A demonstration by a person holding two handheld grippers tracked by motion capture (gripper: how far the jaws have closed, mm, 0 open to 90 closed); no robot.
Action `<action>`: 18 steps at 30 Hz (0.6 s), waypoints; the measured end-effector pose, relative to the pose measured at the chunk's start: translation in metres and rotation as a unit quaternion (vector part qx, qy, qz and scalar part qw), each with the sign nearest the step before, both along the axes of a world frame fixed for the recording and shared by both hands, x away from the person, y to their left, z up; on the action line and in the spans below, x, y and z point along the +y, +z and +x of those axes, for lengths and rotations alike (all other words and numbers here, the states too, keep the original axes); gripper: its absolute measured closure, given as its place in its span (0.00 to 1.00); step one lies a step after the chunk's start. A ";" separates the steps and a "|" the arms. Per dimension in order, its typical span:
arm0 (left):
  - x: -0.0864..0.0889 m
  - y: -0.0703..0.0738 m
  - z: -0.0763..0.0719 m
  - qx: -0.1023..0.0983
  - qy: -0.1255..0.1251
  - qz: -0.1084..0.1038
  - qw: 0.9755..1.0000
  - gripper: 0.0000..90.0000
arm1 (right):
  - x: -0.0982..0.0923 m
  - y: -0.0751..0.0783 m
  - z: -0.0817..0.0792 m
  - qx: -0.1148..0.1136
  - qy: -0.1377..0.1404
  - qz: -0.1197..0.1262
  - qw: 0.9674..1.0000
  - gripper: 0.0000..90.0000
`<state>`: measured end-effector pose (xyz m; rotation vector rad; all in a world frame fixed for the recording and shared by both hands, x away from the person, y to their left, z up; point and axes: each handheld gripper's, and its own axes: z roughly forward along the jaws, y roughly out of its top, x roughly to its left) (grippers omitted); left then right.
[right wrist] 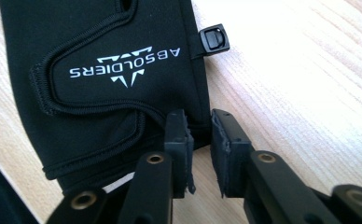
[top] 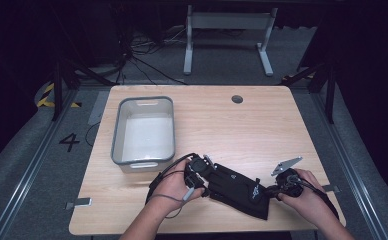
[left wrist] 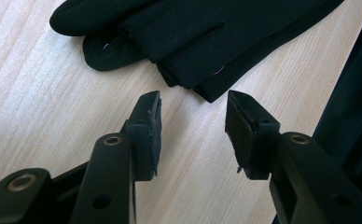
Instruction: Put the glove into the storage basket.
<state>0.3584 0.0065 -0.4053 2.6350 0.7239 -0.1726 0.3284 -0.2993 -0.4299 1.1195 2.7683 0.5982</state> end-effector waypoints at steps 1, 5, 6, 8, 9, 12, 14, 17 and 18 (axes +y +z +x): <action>0.000 0.000 0.000 0.000 0.000 0.000 1.000 0.63 | 0.000 0.000 0.000 0.000 0.000 0.000 1.000 0.87; 0.000 0.000 0.000 -0.001 0.001 -0.001 1.000 0.63 | 0.002 0.000 0.002 -0.003 0.004 -0.002 1.000 0.89; 0.000 0.000 0.000 -0.001 0.001 -0.001 1.000 0.64 | 0.002 0.000 0.003 -0.004 0.008 -0.002 1.000 0.91; 0.000 -0.001 0.000 -0.001 0.003 -0.002 1.000 0.64 | 0.002 0.000 0.004 -0.005 0.010 -0.004 1.000 0.92; -0.001 -0.002 0.001 -0.002 0.003 -0.003 1.000 0.64 | 0.003 0.000 0.004 -0.005 0.011 -0.004 1.000 0.92; -0.004 -0.005 0.001 -0.002 0.002 -0.003 1.000 0.65 | 0.003 0.000 0.003 -0.007 0.012 -0.006 1.000 0.92; -0.009 -0.007 0.001 -0.004 -0.001 -0.007 1.000 0.65 | 0.003 0.000 0.003 -0.007 0.012 -0.007 1.000 0.92; -0.012 -0.009 0.001 -0.001 -0.001 -0.004 1.000 0.65 | 0.004 0.000 0.003 -0.007 0.012 -0.007 1.000 0.93; -0.014 -0.011 0.001 -0.004 0.001 -0.004 1.000 0.65 | 0.004 0.000 0.003 -0.008 0.013 -0.007 1.000 0.93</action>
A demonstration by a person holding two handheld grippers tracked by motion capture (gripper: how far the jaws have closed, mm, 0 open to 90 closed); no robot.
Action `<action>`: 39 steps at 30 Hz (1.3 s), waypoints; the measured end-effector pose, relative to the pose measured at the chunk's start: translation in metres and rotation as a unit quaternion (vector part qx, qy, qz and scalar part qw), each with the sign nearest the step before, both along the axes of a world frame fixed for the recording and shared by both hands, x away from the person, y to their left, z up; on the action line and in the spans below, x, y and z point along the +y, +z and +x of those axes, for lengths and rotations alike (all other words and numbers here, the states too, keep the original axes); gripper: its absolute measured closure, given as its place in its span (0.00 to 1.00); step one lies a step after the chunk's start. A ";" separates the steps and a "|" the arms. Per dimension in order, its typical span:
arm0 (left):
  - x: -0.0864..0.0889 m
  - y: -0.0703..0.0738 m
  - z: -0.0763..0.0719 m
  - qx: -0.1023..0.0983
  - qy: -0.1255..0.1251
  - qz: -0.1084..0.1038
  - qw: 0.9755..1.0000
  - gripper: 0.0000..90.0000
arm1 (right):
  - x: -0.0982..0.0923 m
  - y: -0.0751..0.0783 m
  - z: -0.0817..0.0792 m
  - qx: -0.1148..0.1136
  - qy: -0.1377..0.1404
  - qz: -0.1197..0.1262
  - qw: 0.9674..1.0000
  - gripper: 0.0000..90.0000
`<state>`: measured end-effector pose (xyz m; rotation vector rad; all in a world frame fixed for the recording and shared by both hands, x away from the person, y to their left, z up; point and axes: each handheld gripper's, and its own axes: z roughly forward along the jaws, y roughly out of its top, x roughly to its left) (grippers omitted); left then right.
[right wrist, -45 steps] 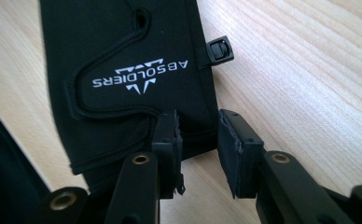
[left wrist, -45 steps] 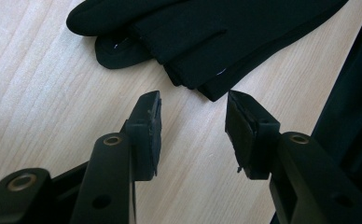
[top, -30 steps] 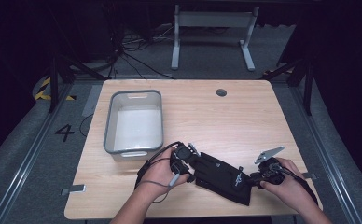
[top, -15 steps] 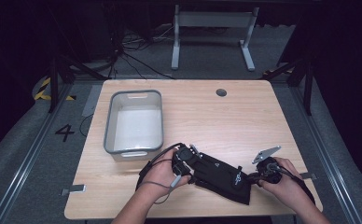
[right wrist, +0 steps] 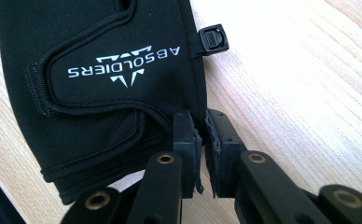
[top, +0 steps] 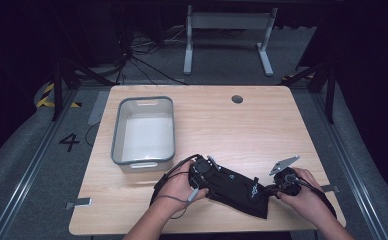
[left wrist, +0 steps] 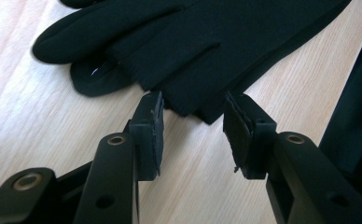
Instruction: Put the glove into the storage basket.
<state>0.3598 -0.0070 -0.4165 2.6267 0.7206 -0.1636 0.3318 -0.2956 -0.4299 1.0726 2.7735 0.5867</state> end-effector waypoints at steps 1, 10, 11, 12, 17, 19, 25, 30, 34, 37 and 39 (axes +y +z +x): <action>-0.001 -0.001 0.000 0.001 0.002 0.001 1.000 0.65 | 0.000 0.000 0.000 0.000 0.000 0.000 1.000 0.93; -0.006 -0.009 -0.001 0.002 -0.023 0.042 0.999 0.96 | 0.005 0.000 0.000 -0.006 0.000 -0.004 1.000 0.94; -0.007 -0.008 -0.002 -0.001 -0.023 0.048 0.999 0.96 | 0.006 0.000 0.001 -0.006 0.000 -0.003 1.000 0.94; -0.007 -0.008 -0.002 -0.001 -0.023 0.050 0.998 0.97 | 0.007 0.000 0.003 -0.006 0.001 -0.002 1.000 0.94; -0.004 -0.005 -0.003 -0.005 -0.021 0.046 0.999 0.97 | 0.008 -0.001 0.006 -0.007 0.001 0.001 1.000 0.94; -0.003 -0.001 -0.005 -0.012 -0.023 0.044 0.999 0.97 | 0.008 0.000 0.006 -0.010 0.003 -0.001 1.000 0.95; -0.002 0.007 -0.009 -0.021 -0.027 0.039 0.999 0.97 | 0.005 0.009 0.005 -0.034 -0.003 0.011 0.999 0.96; -0.001 0.015 -0.014 -0.030 -0.027 0.037 0.998 0.97 | 0.004 0.019 0.003 -0.058 -0.005 0.020 0.998 0.96; -0.001 0.021 -0.019 -0.038 -0.032 0.034 0.998 0.97 | 0.002 0.026 -0.002 -0.081 -0.005 0.025 0.996 0.96; -0.001 0.022 -0.019 -0.042 -0.033 0.036 0.998 0.97 | 0.002 0.029 -0.004 -0.088 -0.006 0.027 0.996 0.96; 0.000 0.024 -0.021 -0.047 -0.033 0.034 0.998 0.97 | 0.001 0.034 -0.009 -0.099 -0.005 0.032 0.995 0.96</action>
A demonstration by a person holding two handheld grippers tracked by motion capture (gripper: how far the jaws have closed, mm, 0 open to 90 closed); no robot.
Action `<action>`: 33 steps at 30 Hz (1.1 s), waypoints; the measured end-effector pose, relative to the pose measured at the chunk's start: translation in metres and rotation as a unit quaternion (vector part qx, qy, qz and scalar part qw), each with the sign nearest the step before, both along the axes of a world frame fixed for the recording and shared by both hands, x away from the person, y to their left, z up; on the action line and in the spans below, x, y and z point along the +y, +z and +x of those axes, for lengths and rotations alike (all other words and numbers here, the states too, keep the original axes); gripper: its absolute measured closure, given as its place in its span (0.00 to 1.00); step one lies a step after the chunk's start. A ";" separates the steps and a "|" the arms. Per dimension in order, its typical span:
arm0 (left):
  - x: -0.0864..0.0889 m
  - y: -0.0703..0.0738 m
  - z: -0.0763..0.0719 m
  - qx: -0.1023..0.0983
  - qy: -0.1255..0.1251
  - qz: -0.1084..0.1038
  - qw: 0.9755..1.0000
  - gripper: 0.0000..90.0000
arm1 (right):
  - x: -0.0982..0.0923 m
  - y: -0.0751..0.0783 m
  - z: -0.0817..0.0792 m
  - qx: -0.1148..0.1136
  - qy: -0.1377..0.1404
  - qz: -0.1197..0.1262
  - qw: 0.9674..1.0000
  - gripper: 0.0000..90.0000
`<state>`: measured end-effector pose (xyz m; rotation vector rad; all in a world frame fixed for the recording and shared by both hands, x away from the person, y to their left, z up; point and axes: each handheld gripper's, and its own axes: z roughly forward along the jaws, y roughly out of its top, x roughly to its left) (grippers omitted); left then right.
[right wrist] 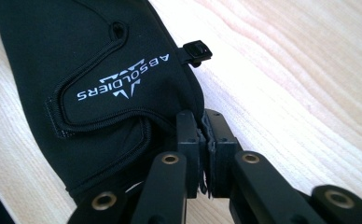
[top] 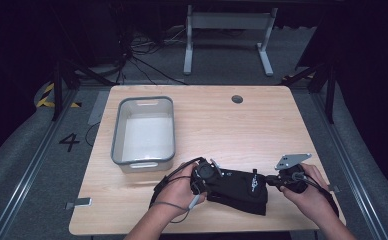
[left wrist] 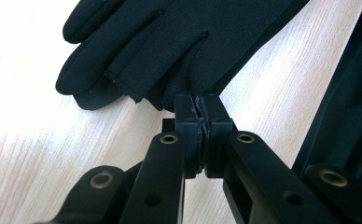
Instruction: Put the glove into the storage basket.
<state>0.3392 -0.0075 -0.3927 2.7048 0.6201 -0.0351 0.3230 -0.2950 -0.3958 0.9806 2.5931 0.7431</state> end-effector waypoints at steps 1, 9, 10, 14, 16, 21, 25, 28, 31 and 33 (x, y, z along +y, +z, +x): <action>0.000 0.000 0.000 -0.001 0.001 -0.001 1.000 0.97 | -0.001 0.001 -0.001 -0.005 0.002 0.000 1.000 0.96; -0.002 0.000 -0.001 -0.002 -0.002 0.004 1.000 0.97 | -0.002 0.003 -0.004 -0.017 0.002 0.002 1.000 0.96; -0.001 0.000 -0.001 -0.004 -0.002 0.006 1.000 0.97 | -0.001 0.003 -0.004 -0.021 0.001 0.001 1.000 0.96; 0.001 0.002 -0.001 -0.010 0.002 0.007 1.000 0.97 | 0.002 0.001 -0.004 -0.028 0.002 0.000 1.000 0.96; 0.003 0.005 -0.001 -0.014 0.006 0.007 1.000 0.97 | 0.004 0.003 -0.004 -0.044 0.008 0.002 0.999 0.96; 0.005 0.012 -0.004 -0.022 0.005 -0.001 1.000 0.97 | 0.002 0.007 -0.005 -0.051 0.007 0.011 0.999 0.96; 0.000 0.011 -0.007 -0.019 -0.005 0.006 1.000 0.97 | -0.001 0.007 -0.008 -0.049 0.005 0.010 0.999 0.96; -0.003 0.009 -0.008 -0.016 -0.009 0.008 1.000 0.97 | -0.003 0.005 -0.008 -0.046 0.004 0.008 0.999 0.96; -0.003 0.005 -0.006 -0.003 -0.012 0.012 1.000 0.97 | -0.002 0.001 -0.007 -0.038 0.005 0.004 0.999 0.96; -0.003 0.003 -0.005 -0.001 -0.011 0.013 1.000 0.97 | -0.002 -0.001 -0.007 -0.035 0.004 0.003 0.999 0.96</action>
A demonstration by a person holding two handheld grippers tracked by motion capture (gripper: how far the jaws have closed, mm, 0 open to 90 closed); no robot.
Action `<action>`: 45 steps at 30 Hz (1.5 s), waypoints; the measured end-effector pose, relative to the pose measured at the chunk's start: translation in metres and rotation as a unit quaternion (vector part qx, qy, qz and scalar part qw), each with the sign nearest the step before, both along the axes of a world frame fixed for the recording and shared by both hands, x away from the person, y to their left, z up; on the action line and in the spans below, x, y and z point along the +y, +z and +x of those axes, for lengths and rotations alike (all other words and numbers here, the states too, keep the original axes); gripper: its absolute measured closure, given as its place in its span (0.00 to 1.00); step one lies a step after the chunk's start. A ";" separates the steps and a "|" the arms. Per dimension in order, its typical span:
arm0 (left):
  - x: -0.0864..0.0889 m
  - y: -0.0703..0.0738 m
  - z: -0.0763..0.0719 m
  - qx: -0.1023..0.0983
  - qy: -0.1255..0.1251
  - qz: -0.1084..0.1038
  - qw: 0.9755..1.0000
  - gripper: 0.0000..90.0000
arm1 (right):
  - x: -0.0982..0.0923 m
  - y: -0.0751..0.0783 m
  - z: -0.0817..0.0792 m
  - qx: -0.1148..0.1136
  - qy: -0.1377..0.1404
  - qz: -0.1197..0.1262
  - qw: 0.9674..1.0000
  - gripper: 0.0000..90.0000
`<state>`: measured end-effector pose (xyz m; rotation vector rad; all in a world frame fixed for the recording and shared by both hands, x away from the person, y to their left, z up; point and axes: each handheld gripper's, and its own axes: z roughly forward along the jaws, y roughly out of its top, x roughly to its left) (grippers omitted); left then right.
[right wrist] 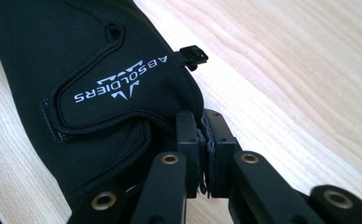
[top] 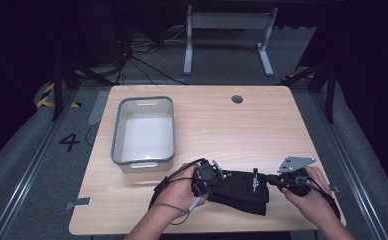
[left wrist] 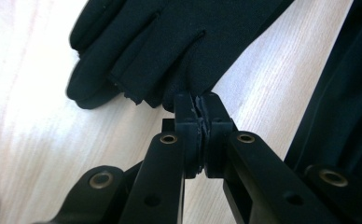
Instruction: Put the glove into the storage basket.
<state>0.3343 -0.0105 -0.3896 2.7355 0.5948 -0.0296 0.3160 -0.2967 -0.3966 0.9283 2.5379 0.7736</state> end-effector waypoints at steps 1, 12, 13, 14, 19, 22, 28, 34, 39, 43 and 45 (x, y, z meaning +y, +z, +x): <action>0.000 -0.002 0.001 0.003 0.001 0.000 1.000 0.97 | 0.000 -0.001 0.001 0.002 0.002 0.000 1.000 0.96; -0.008 -0.017 0.003 0.038 -0.011 0.014 0.999 0.96 | -0.002 -0.012 0.006 0.041 0.000 -0.014 0.999 0.95; -0.008 -0.017 0.003 0.038 -0.011 0.014 0.999 0.94 | -0.002 -0.012 0.006 0.041 0.000 -0.014 0.999 0.95; -0.009 -0.018 0.003 0.042 -0.015 0.017 0.999 0.94 | -0.002 -0.013 0.006 0.043 0.000 -0.013 0.999 0.95; -0.004 -0.017 0.005 0.065 -0.012 0.003 0.998 0.77 | -0.004 -0.016 0.007 0.067 0.002 -0.018 0.998 0.85; 0.003 -0.014 0.009 0.063 -0.002 -0.005 0.998 0.76 | -0.006 -0.013 0.004 0.082 -0.001 -0.001 0.997 0.80; 0.011 -0.007 0.013 0.044 0.033 -0.034 0.998 0.75 | -0.009 -0.009 0.005 0.100 0.001 0.012 0.995 0.79; 0.015 -0.002 0.015 0.025 0.051 -0.053 0.997 0.75 | -0.017 -0.004 0.005 0.096 -0.011 0.022 0.995 0.79; 0.012 0.003 0.018 0.009 0.059 -0.078 0.995 0.72 | -0.023 -0.002 0.006 0.095 -0.019 0.029 0.995 0.78; 0.006 0.007 0.020 -0.002 0.056 -0.095 0.994 0.68 | -0.029 -0.004 0.010 0.096 -0.029 0.033 0.994 0.77; 0.005 0.008 0.021 -0.003 0.052 -0.097 0.994 0.66 | -0.032 -0.004 0.011 0.096 -0.034 0.038 0.994 0.77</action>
